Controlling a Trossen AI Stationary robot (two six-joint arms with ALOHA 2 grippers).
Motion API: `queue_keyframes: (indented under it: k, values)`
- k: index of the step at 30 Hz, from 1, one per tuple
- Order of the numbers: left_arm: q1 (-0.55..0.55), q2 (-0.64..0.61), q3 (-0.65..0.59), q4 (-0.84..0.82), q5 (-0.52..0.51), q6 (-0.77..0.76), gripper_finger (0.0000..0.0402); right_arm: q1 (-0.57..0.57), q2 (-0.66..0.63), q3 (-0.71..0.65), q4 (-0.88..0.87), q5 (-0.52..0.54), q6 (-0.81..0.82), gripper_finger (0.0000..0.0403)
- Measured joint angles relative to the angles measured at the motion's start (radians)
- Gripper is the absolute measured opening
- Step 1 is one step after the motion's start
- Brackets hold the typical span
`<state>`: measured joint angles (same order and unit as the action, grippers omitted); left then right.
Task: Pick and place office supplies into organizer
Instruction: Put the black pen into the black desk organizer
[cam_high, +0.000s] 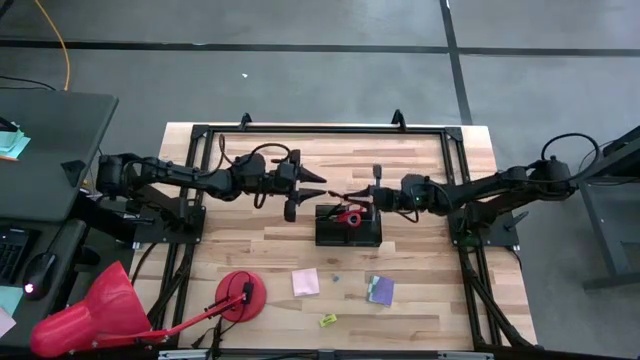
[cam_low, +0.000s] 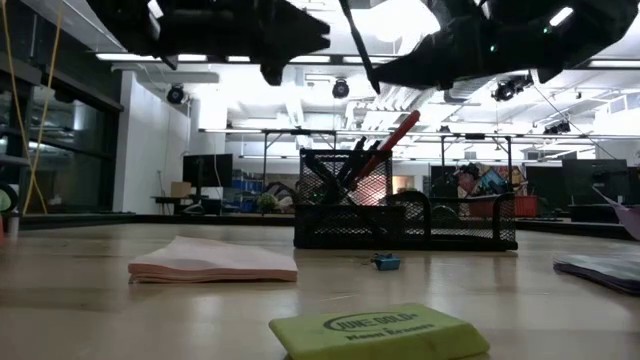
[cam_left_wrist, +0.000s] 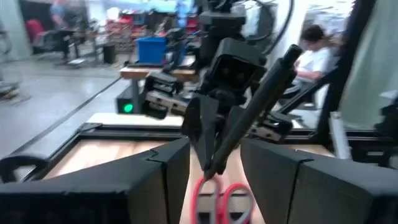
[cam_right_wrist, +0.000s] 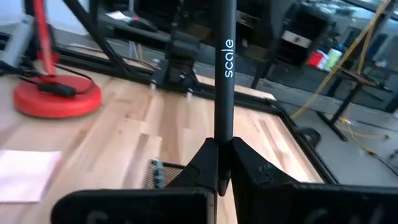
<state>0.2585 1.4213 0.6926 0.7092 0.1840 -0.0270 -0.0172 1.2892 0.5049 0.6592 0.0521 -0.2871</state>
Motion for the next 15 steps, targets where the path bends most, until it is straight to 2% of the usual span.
queue_keyframes:
  k: [9,15]
  values:
    - [-0.053,0.038,-0.001,0.081,0.045,0.076,0.0136,0.007,0.0,0.0,0.04,0.0,-0.001,0.0002]
    - [-0.071,0.037,0.0,0.11,0.041,0.126,0.0136,0.004,0.001,0.0,0.056,-0.046,0.021,0.0002]
